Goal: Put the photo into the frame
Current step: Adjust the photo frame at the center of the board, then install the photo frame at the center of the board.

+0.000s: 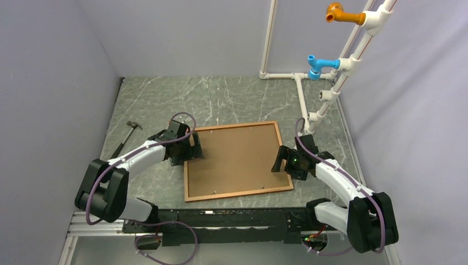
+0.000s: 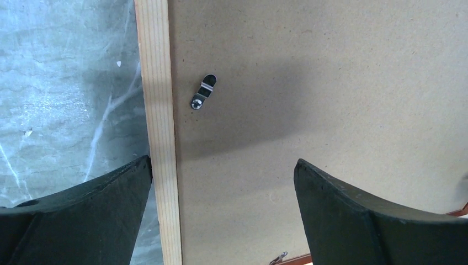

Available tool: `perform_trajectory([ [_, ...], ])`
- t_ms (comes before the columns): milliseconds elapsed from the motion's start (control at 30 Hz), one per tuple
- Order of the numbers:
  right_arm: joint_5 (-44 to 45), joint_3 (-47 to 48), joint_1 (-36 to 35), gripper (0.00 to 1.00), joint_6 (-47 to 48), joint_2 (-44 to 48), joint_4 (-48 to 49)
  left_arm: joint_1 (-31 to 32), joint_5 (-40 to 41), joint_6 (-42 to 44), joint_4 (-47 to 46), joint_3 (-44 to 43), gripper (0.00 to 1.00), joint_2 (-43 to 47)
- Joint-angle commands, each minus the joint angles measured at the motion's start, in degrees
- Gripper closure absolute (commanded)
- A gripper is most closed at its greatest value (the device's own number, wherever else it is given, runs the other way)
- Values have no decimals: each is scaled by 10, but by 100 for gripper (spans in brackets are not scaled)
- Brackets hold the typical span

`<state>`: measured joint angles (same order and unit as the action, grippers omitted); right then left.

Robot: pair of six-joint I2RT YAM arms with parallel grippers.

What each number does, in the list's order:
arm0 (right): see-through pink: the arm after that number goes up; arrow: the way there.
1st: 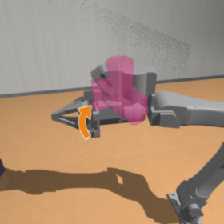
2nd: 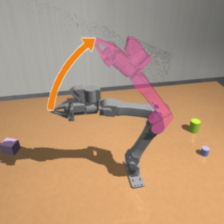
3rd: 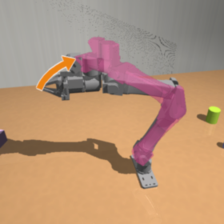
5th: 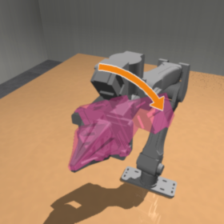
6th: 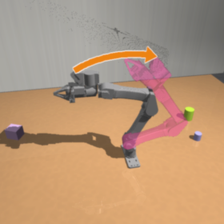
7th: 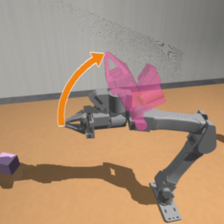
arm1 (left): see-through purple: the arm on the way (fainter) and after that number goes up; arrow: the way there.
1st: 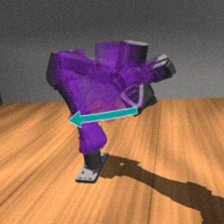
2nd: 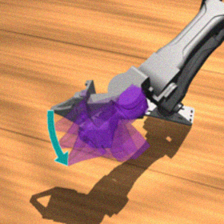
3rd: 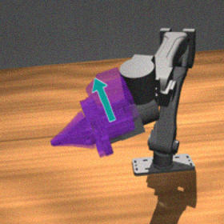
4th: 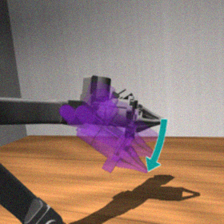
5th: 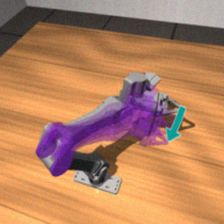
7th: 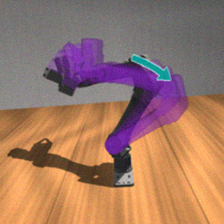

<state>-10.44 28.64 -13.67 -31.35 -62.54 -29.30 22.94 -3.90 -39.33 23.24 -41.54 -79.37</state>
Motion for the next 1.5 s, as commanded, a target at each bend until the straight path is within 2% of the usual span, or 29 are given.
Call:
perform_trajectory([
  [0,-13,19,-9,7,-19,-4,-7,7,0,0,6,-27,1,22],
  [200,54,85,-9,6,5,-51,-31,7,69,-3,77,6,1,100],
  [367,66,116,-8,5,18,-94,-7,7,37,-20,52,52,0,148],
  [600,14,123,-10,7,21,-155,23,6,-8,-34,11,69,1,115],
  [767,2,81,-28,10,9,-114,24,6,-57,-34,-62,89,9,101],
  [933,6,35,-74,12,-26,-75,22,6,-61,-27,-65,79,11,95],
  [1100,52,40,-92,13,-30,-76,9,6,-55,-25,-59,81,10,95],
  [1300,157,118,-92,14,-12,-120,-37,6,-51,-18,-54,77,11,93],
  [1467,169,135,-92,17,-6,-160,-36,6,-54,-16,-57,76,13,92],
])
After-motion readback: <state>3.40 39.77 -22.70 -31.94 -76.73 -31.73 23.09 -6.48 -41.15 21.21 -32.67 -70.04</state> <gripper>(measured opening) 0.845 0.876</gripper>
